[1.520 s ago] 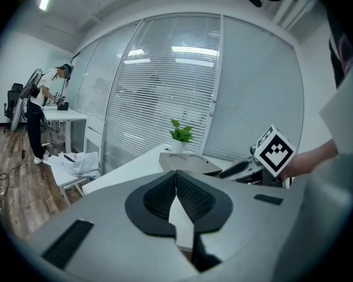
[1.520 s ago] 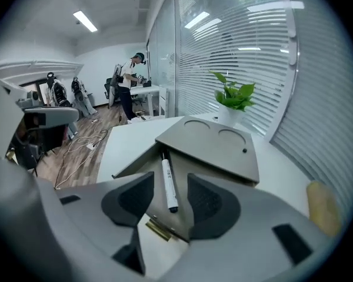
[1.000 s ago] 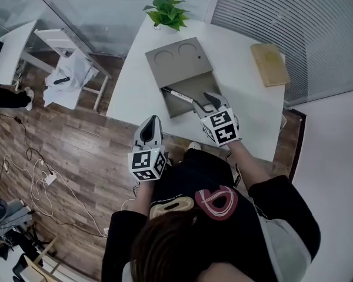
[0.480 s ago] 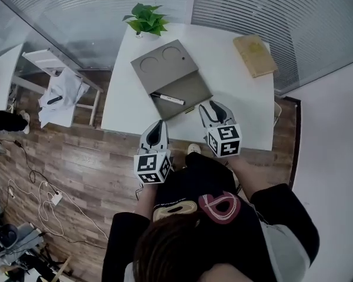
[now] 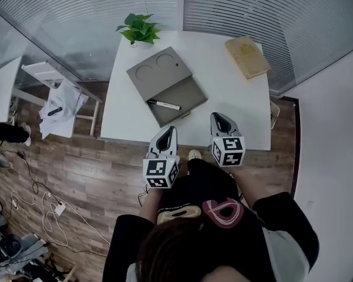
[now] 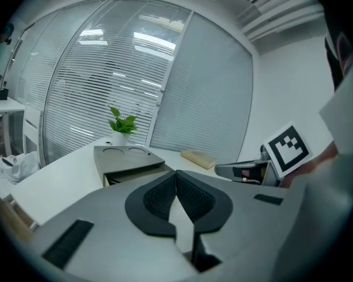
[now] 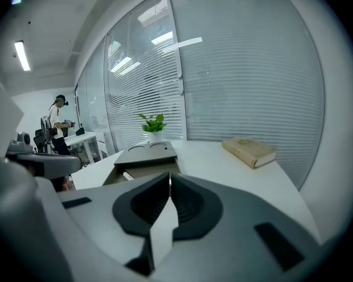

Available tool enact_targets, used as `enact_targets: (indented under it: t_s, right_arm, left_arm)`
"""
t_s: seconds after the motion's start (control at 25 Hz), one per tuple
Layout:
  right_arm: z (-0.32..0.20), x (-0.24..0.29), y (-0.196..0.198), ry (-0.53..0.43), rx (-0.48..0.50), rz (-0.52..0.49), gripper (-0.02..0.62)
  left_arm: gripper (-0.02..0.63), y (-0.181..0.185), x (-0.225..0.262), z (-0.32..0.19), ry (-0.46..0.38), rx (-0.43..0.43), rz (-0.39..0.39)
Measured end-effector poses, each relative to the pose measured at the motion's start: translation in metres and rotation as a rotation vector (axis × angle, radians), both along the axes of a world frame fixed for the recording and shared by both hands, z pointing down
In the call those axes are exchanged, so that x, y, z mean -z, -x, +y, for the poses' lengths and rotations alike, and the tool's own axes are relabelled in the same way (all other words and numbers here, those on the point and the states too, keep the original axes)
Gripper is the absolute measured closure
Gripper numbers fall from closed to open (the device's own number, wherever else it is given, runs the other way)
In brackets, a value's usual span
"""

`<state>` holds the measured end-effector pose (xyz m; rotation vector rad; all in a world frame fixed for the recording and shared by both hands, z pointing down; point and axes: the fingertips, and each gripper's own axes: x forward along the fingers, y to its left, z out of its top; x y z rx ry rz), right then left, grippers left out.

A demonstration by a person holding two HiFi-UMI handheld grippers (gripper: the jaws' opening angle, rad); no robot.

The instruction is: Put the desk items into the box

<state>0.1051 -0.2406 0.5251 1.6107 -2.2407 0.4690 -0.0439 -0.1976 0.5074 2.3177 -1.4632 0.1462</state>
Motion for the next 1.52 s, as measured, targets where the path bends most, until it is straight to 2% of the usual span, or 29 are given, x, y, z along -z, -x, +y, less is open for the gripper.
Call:
enact_targets:
  t_s: [0.28, 0.6, 1.52]
  right_arm:
    - [0.004, 0.004, -0.012, -0.019, -0.017, -0.040, 0.586]
    - [0.011, 0.002, -0.023, -0.027, -0.015, 0.019, 0.588]
    - [0.011, 0.000, 0.003, -0.046, 0.054, 0.055, 0.588]
  left_arm:
    - [0.588, -0.013, -0.001, 0.002, -0.001, -0.021, -0.002]
    - [0.588, -0.017, 0.002, 0.004, -0.011, -0.025, -0.008]
    - [0.588, 0.003, -0.004, 0.007, -0.003, 0.003, 0.000]
